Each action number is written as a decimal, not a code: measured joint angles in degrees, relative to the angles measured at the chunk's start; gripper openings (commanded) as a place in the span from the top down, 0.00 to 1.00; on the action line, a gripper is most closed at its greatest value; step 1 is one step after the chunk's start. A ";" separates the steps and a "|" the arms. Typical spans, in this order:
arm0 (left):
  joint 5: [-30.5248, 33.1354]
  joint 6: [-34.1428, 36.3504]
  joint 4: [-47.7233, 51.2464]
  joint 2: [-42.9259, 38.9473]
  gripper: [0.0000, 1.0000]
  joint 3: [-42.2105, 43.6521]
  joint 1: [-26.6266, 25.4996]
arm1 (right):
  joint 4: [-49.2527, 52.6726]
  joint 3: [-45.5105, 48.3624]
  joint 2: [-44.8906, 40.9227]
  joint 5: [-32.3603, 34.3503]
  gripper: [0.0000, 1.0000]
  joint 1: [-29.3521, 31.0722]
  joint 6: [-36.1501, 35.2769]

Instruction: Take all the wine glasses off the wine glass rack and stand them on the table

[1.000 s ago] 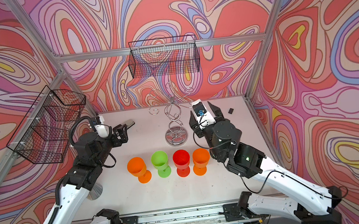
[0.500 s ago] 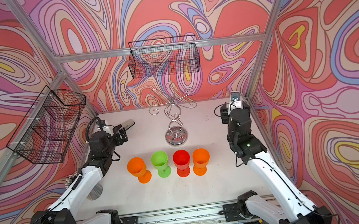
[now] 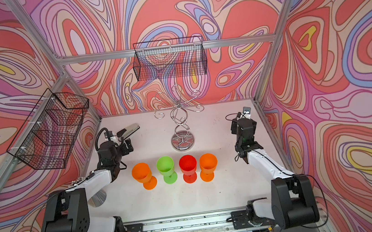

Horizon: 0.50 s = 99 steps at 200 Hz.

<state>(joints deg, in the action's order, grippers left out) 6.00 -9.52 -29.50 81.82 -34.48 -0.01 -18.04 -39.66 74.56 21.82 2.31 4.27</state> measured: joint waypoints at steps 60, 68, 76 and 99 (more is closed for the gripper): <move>-2.78 1.84 0.02 -0.90 0.04 0.37 1.57 | -7.32 4.59 3.06 -2.19 0.29 -1.53 1.81; -2.73 2.08 0.13 -1.73 0.03 0.81 1.55 | -8.13 5.22 3.32 -2.75 0.28 -1.66 1.79; -2.67 2.38 0.09 -2.69 0.02 1.40 1.57 | -8.72 5.53 3.91 -3.30 0.28 -1.81 1.77; -2.47 3.37 0.13 -3.98 0.00 2.67 1.55 | -10.95 5.64 6.43 -4.79 0.28 -2.03 1.79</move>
<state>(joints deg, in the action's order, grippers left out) 3.53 -6.15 -29.36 77.84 -31.81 1.54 -28.99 -34.02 80.99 17.04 0.27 6.07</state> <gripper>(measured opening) 0.984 0.719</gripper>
